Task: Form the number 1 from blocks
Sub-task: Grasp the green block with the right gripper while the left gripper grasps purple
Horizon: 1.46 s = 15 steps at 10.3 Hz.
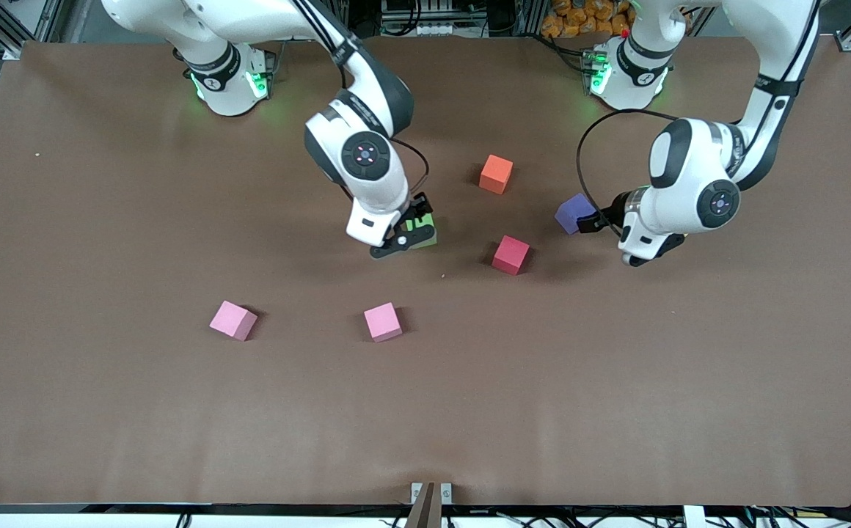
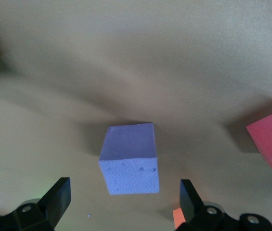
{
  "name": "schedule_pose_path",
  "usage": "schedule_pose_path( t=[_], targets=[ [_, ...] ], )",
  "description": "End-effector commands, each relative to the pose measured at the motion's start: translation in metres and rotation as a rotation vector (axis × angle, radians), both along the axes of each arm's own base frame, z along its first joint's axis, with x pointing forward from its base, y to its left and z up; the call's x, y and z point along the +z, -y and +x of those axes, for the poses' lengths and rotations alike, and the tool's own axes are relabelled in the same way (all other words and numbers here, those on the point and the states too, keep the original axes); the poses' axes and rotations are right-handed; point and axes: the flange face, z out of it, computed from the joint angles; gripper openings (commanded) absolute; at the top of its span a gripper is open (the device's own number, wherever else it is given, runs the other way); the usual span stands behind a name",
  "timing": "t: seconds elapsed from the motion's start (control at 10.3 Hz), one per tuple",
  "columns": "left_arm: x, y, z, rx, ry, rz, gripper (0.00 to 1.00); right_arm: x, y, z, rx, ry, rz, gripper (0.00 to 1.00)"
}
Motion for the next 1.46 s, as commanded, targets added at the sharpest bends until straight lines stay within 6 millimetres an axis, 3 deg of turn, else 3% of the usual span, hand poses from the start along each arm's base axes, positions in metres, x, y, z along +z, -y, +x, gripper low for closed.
schedule_pose_path(
  t=[0.0,0.49,1.36],
  targets=[
    [-0.017,0.002,0.007,0.022,-0.027,-0.022,1.00,-0.018,-0.022,-0.014,-0.044,0.004,0.005,1.00],
    [-0.022,0.007,0.005,0.045,-0.037,-0.068,1.00,-0.044,-0.022,-0.025,-0.069,0.011,0.000,1.00],
    [-0.056,0.002,0.001,0.061,-0.080,-0.093,1.00,-0.082,-0.029,-0.039,-0.102,0.015,-0.004,1.00]
  ],
)
